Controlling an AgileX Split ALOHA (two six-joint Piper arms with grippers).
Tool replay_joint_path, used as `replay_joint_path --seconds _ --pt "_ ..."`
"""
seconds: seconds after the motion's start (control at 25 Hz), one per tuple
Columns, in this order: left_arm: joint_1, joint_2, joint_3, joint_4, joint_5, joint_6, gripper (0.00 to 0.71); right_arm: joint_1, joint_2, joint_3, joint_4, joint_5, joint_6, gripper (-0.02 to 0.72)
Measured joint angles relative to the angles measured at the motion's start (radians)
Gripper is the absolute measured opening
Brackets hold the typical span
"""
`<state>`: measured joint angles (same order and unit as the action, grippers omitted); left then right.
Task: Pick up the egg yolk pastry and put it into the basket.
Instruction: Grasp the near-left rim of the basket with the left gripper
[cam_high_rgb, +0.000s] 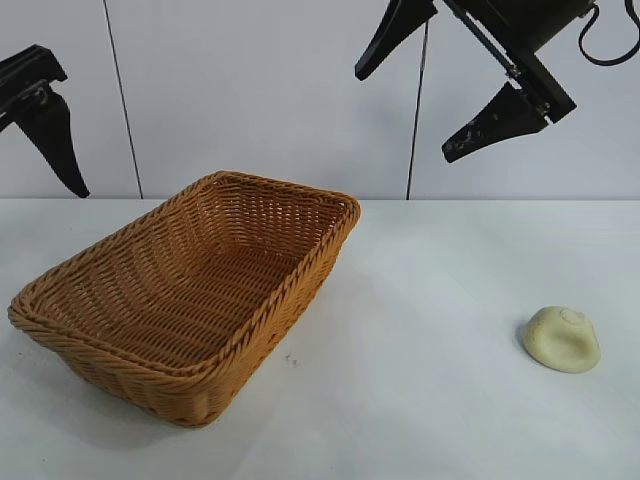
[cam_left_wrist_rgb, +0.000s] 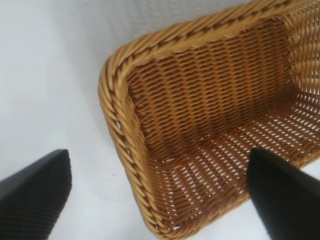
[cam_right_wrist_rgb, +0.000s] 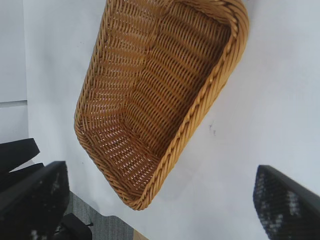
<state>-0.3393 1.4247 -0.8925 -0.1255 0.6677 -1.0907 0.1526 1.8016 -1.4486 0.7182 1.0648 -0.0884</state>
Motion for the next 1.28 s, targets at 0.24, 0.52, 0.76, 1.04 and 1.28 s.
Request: replay_joint_path --seconds 0.24,0.52,0.76,1.04,1.28 --pt "0.0 0.082 0.004 -0.001 -0.006 -0.003 0.696 0.0 0.0 0.0 0.0 0.0 0.001 0.694" --pt "0.0 0.159 0.013 -0.028 0.002 -0.004 0.696 0.0 0.0 0.0 0.0 0.001 0.001 0.694" --pt "-0.014 0.225 0.023 -0.084 -0.052 -0.003 0.696 0.0 0.0 0.0 -0.001 0.001 0.001 0.694" --pt "-0.023 0.337 0.027 -0.087 -0.155 -0.023 0.696 0.0 0.0 0.0 -0.001 -0.001 0.001 0.694" --pt "-0.023 0.369 0.027 -0.087 -0.205 -0.026 0.689 0.0 0.0 0.0 -0.001 -0.001 0.001 0.694"
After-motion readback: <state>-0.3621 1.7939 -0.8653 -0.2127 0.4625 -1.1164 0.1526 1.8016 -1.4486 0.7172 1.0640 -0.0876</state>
